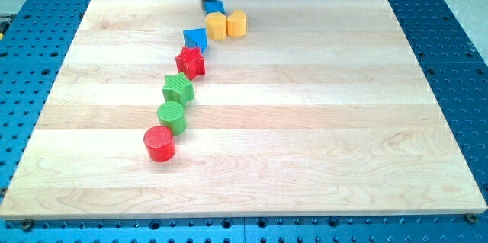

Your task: Separate the cube from the hexagon

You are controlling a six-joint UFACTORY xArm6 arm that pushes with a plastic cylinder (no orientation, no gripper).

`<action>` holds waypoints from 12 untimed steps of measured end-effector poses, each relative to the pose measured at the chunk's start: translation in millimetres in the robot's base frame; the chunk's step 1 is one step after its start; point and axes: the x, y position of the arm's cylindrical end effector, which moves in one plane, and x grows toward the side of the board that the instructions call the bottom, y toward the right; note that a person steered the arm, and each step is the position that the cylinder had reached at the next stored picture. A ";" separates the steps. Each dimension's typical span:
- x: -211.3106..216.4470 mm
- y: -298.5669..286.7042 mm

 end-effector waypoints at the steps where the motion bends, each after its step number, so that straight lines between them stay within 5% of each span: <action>1: 22.3 54.7; 3: 47.4 53.7; 8: 31.1 -10.3; 10: 120.9 58.2; 12: 125.9 -1.8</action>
